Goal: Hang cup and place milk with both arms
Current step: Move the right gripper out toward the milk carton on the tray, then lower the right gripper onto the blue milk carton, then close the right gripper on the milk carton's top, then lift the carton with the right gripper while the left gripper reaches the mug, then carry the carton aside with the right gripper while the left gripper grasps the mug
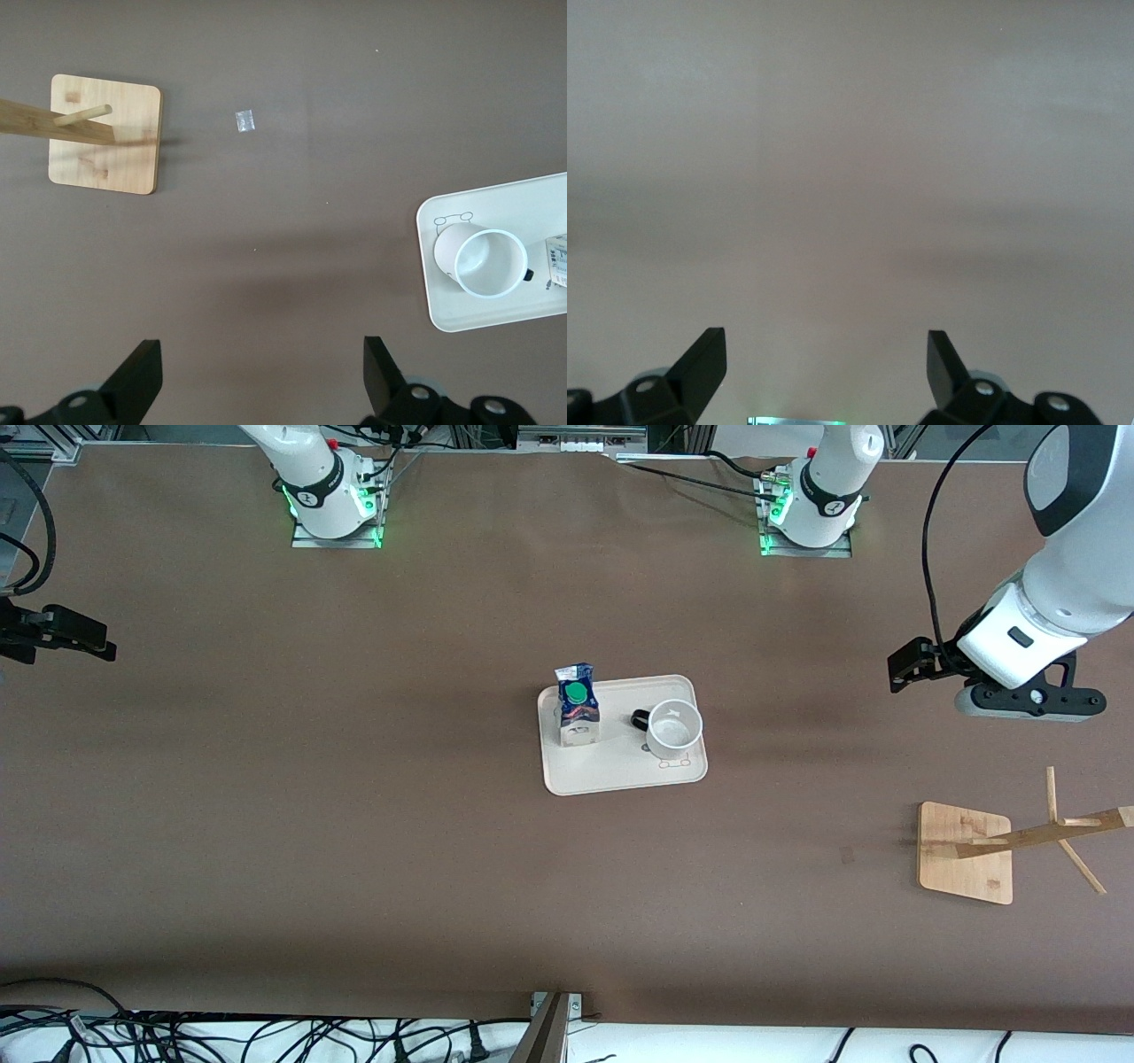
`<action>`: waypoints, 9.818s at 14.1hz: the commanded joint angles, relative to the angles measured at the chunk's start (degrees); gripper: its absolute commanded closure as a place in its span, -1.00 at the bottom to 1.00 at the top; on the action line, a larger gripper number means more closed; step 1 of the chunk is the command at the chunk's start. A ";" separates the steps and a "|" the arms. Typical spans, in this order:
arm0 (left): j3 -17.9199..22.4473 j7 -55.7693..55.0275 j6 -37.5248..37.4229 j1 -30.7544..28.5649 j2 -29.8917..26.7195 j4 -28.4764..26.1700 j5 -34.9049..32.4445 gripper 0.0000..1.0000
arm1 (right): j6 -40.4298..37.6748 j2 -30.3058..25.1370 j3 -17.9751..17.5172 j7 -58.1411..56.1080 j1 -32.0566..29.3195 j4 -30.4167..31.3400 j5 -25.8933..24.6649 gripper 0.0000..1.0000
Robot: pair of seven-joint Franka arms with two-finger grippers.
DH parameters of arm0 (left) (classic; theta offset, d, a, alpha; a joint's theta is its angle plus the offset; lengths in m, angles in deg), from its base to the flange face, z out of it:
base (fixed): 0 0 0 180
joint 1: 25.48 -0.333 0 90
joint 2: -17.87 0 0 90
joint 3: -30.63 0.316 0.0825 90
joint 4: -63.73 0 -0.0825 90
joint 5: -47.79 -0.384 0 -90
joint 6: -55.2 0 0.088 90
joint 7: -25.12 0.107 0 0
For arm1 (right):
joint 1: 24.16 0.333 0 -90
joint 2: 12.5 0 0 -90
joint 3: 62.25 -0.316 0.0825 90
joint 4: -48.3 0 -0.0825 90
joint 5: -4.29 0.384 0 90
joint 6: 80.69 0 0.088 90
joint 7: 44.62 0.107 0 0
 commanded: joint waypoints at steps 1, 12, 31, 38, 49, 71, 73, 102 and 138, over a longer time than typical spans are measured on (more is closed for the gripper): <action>-0.23 0.17 -2.31 0.23 0.42 2.28 -0.15 -1.00 | 0.14 -0.51 0.13 1.30 -0.87 0.44 0.98 -1.00; -0.23 0.08 -2.40 0.14 0.42 2.28 -0.06 -1.00 | 5.06 4.76 -1.45 3.43 10.98 2.03 1.87 -1.00; -0.14 0.17 -2.40 0.14 0.42 2.28 -0.06 -1.00 | 18.06 24.45 -0.92 44.18 40.51 -12.21 4.94 -1.00; -0.14 0.17 -2.40 0.05 0.42 2.28 0.02 -1.00 | 25.36 28.32 -0.04 53.52 46.06 -12.48 7.75 -1.00; -0.05 0.26 -2.40 -0.21 0.42 2.28 0.02 -1.00 | 26.07 30.61 -0.13 52.21 48.00 -12.48 7.75 -1.00; -0.14 0.61 -7.23 -0.30 0.60 2.55 0.90 -1.00 | 25.36 32.01 -0.57 48.18 49.84 -10.72 7.49 0.02; -0.14 0.61 -7.23 -0.30 0.69 2.63 0.90 -1.00 | 25.28 32.01 -0.57 47.20 49.49 -10.89 7.75 0.14; -15.00 42.53 6.38 19.64 20.62 4.13 -11.21 -1.00 | -4.87 2.32 20.43 -3.32 25.94 1.30 6.70 0.13; -18.95 22.89 7.24 14.55 12.29 -3.73 -10.54 1.00 | 24.66 3.36 17.71 2.37 21.72 32.00 7.22 -1.00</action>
